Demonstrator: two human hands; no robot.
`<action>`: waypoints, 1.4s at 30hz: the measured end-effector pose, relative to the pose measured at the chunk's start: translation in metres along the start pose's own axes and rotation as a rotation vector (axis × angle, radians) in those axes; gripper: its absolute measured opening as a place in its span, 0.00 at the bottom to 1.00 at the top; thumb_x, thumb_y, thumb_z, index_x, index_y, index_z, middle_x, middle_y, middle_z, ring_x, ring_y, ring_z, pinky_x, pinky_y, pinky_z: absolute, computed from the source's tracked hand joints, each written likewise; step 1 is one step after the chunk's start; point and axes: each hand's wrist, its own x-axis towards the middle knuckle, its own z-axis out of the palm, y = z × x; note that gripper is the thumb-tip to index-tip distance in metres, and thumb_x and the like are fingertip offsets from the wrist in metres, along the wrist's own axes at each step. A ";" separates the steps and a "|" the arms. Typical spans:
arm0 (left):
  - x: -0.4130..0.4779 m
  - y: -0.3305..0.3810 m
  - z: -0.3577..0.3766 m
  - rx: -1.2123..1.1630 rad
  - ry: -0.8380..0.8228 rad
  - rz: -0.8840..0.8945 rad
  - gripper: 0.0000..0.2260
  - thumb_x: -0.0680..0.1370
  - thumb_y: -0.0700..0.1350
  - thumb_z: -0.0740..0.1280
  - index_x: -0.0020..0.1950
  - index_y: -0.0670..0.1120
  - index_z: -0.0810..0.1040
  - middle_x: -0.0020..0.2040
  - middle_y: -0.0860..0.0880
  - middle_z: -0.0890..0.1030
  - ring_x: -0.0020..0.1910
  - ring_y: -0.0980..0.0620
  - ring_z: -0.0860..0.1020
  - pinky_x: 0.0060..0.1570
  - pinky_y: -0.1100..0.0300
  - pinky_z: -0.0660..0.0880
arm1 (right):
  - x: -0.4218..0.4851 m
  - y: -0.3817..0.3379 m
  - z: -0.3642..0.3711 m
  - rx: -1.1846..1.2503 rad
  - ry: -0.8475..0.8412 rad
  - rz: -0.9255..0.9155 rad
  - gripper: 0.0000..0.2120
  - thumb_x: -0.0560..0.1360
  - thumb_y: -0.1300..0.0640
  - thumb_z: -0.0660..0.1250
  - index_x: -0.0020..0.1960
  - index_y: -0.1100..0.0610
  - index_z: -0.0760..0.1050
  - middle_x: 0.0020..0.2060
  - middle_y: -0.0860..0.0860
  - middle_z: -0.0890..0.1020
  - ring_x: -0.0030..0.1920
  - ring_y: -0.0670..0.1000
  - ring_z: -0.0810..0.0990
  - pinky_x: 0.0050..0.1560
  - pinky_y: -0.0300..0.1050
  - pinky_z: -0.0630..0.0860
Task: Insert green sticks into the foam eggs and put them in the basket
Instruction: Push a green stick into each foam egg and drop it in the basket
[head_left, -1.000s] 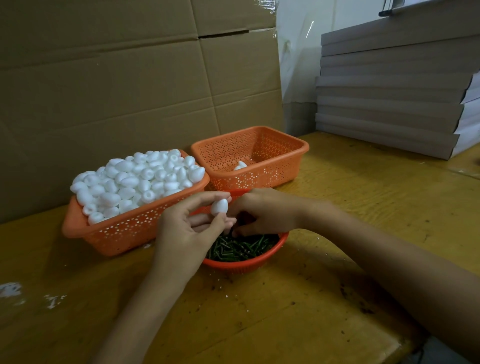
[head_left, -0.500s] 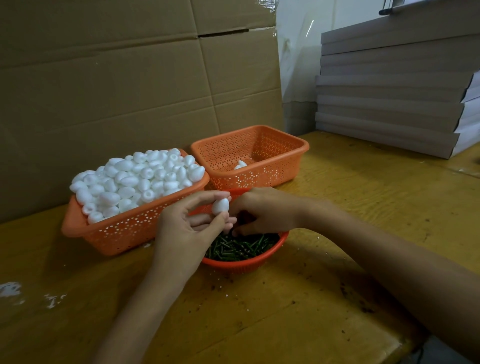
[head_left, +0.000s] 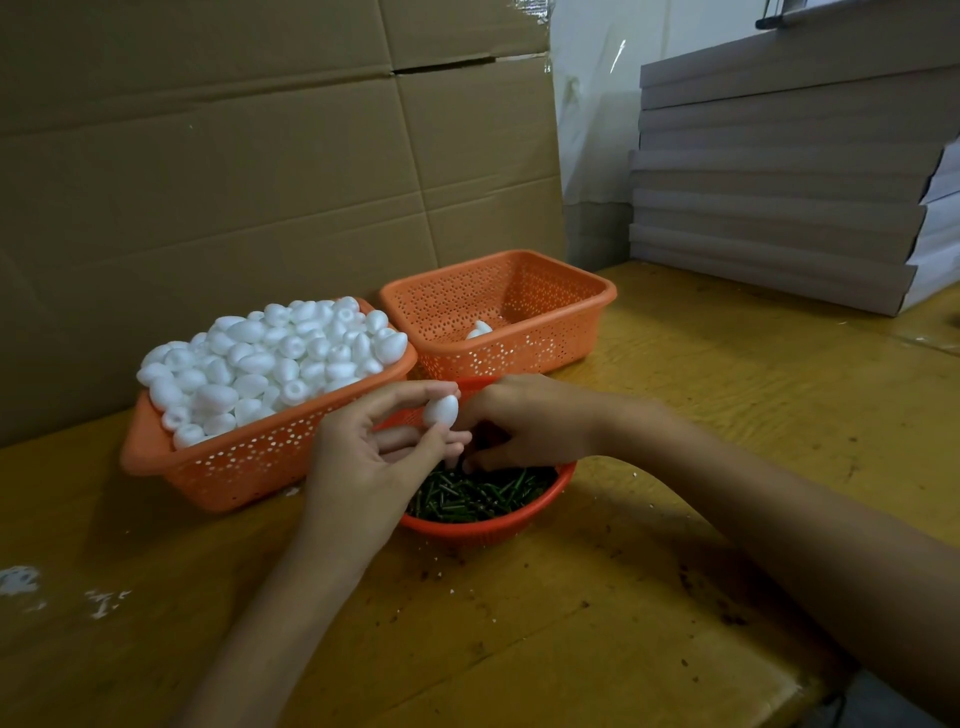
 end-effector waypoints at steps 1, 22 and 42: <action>0.000 0.000 0.000 0.000 0.000 -0.002 0.13 0.80 0.32 0.73 0.59 0.46 0.86 0.53 0.53 0.89 0.47 0.48 0.89 0.49 0.61 0.84 | 0.000 0.000 0.000 0.001 -0.003 -0.002 0.11 0.79 0.54 0.73 0.62 0.49 0.82 0.52 0.39 0.84 0.47 0.38 0.77 0.46 0.35 0.72; -0.001 0.002 0.001 -0.034 -0.002 0.017 0.13 0.79 0.28 0.71 0.54 0.46 0.81 0.56 0.48 0.87 0.45 0.45 0.89 0.45 0.58 0.85 | -0.002 0.000 0.000 0.007 0.001 -0.004 0.10 0.80 0.54 0.72 0.61 0.51 0.82 0.54 0.45 0.85 0.52 0.46 0.81 0.44 0.37 0.70; -0.002 0.006 0.003 0.011 0.031 -0.008 0.13 0.74 0.31 0.77 0.52 0.45 0.83 0.53 0.53 0.86 0.42 0.46 0.89 0.43 0.58 0.86 | 0.000 -0.001 0.000 -0.015 0.001 -0.016 0.08 0.81 0.53 0.71 0.59 0.53 0.79 0.42 0.39 0.74 0.37 0.38 0.71 0.41 0.41 0.69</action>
